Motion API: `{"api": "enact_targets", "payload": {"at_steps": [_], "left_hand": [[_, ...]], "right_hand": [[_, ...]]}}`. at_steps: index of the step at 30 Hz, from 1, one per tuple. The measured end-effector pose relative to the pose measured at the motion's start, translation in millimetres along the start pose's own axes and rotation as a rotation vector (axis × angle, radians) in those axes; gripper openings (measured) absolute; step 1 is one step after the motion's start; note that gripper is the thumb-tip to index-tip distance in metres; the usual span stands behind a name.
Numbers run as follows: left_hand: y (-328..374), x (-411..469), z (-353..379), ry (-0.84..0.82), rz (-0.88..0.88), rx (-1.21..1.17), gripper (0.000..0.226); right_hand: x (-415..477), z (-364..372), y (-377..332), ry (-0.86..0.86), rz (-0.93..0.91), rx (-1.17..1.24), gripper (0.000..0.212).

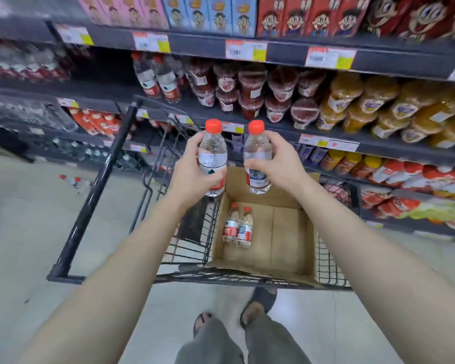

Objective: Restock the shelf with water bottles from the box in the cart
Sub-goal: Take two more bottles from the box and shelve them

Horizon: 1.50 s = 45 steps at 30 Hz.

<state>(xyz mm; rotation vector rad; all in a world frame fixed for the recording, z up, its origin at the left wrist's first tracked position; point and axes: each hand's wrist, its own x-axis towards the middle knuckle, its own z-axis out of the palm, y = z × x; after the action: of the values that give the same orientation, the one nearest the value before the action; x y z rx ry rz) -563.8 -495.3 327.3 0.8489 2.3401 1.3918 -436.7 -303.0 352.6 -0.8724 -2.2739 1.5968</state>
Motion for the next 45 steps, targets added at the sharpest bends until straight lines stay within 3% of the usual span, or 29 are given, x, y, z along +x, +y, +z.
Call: {"api": "enact_targets", "payload": {"at_steps": [9,15,18,25,28,34,39,45], "left_hand": [[18.0,-40.1,-181.5,0.17,0.141,0.057,0.085],[20.3,-110.9,-335.2,0.255,0.178,0.114,0.085],[18.4,-144.8,-403.7,0.283,0.162,0.123,0.082],[3.7,-181.4,-523.2,0.345,0.128,0.051,0.089],[-12.3,-182.7,-562.1,0.444,0.114,0.038,0.078],[-52.1,-156.1,-634.1,0.53,0.08,0.029,0.078],[-87.8,-98.0,-695.7,0.524,0.054,0.056,0.095],[-119.8,-18.9,-760.2,0.494,0.051,0.089,0.093]], "right_hand": [[-49.9,84.6,-165.4,-0.065,-0.249,-0.068,0.085],[-104.4,183.8,-276.5,-0.098,-0.34,-0.025,0.071],[-125.3,235.2,-321.5,-0.144,-0.348,0.022,0.077],[-147.7,346.1,-392.9,-0.265,-0.412,0.021,0.069],[-139.3,383.5,-418.4,-0.28,-0.435,-0.014,0.084],[-84.9,457.4,-459.8,-0.318,-0.461,-0.042,0.105],[-20.0,510.2,-491.9,-0.334,-0.472,0.0,0.103],[53.2,557.7,-532.5,-0.285,-0.488,0.005,0.096]]}}
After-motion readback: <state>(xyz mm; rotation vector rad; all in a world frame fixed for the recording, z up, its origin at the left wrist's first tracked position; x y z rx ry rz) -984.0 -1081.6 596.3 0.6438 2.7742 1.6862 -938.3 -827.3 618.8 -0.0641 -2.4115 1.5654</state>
